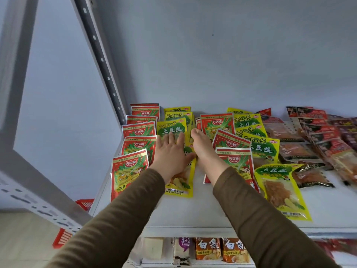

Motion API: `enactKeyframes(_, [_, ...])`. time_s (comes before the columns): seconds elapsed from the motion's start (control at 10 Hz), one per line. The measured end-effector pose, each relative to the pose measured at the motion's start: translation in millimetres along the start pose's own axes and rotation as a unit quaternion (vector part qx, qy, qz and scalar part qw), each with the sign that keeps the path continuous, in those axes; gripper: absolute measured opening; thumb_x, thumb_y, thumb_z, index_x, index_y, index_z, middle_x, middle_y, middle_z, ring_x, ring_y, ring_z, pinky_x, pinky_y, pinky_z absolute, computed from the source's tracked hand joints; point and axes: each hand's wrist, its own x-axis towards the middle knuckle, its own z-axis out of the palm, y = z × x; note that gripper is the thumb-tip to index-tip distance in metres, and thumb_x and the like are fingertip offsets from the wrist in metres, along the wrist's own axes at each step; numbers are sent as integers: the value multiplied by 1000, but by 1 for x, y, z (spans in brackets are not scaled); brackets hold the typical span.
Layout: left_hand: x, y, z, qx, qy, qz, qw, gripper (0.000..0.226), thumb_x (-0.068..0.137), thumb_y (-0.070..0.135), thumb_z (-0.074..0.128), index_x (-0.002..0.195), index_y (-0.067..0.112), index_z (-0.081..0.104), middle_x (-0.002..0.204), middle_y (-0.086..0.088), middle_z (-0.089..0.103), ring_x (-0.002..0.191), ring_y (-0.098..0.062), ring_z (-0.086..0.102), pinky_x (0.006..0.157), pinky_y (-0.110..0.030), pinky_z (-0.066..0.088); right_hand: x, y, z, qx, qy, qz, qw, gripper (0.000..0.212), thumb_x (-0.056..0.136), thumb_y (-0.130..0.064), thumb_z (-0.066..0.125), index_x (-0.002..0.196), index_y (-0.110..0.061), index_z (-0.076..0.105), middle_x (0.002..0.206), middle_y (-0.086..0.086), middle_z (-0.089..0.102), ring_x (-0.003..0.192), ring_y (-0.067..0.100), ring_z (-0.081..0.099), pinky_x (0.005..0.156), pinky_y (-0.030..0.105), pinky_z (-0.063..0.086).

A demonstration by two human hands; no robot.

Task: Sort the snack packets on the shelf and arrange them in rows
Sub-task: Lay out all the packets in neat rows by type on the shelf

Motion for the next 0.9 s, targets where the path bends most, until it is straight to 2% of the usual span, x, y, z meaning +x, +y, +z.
enactKeyframes(0.1, [-4, 8, 10, -33, -13, 22, 999, 83, 101, 65, 36, 164, 23, 3, 170, -21, 6, 157, -37, 5, 126, -52, 7, 5, 0, -2, 41, 19, 15, 999, 49, 109, -36, 33, 155, -18, 35, 160, 3, 34, 146, 24, 34, 118, 45, 32])
enactKeyframes(0.2, [-8, 10, 14, -71, 7, 38, 997, 83, 101, 61, 44, 164, 23, 5, 170, -18, 10, 157, -37, 7, 126, -50, 13, 7, -1, -2, 57, 25, 16, 998, 51, 109, -38, 32, 157, -21, 30, 162, 1, 30, 147, 23, 31, 117, 48, 33])
enactKeyframes(0.3, [-5, 5, 7, -102, 3, 31, 994, 88, 98, 60, 52, 164, 23, 6, 170, -14, 12, 156, -36, 11, 125, -51, 16, 12, 2, -3, 37, 21, 3, 999, 52, 109, -39, 33, 158, -19, 29, 162, 3, 31, 147, 24, 32, 115, 42, 35])
enactKeyframes(0.4, [18, -3, -10, -187, -3, -20, 982, 88, 99, 55, 51, 164, 17, 6, 170, -16, 8, 157, -36, 4, 125, -50, 10, 19, 3, -3, 59, 24, 9, 998, 51, 108, -36, 37, 156, -18, 33, 160, 3, 35, 145, 24, 35, 101, 33, 35])
enactKeyframes(0.5, [59, -12, -29, -345, -11, -114, 932, 80, 100, 32, 58, 161, 7, 12, 162, -22, 28, 149, -41, 29, 121, -53, 30, 29, -6, 0, 55, 16, 28, 998, 51, 108, -36, 35, 155, -16, 35, 159, 5, 36, 144, 25, 35, 103, 36, 33])
enactKeyframes(0.6, [91, -18, -38, -407, -37, -197, 891, 64, 99, 18, 57, 153, 0, 28, 148, -25, 48, 134, -42, 49, 111, -49, 43, 43, -23, 2, 39, 9, 55, 998, 52, 108, -33, 35, 154, -9, 34, 156, 10, 39, 141, 27, 39, 104, 38, 34])
enactKeyframes(0.7, [102, -15, -39, -376, -72, -227, 896, 49, 102, 19, 52, 145, -3, 45, 147, -24, 51, 135, -40, 50, 106, -41, 43, 56, -36, 2, 27, 7, 88, 996, 55, 109, -34, 36, 154, -3, 32, 156, 11, 39, 138, 28, 44, 108, 37, 37])
enactKeyframes(0.8, [108, -11, -41, -334, -114, -194, 915, 43, 104, 21, 50, 139, -3, 55, 145, -21, 56, 134, -36, 53, 94, -34, 45, 64, -41, 1, 36, 5, 105, 994, 54, 108, -33, 40, 151, -2, 37, 150, 14, 47, 132, 30, 50, 94, 34, 40])
enactKeyframes(0.9, [104, -9, -46, -331, -137, -181, 916, 44, 102, 25, 56, 136, -2, 58, 142, -20, 58, 131, -36, 55, 92, -33, 45, 67, -43, -2, 18, 7, 132, 991, 57, 108, -36, 40, 153, -2, 32, 151, 13, 45, 134, 28, 47, 104, 35, 38])
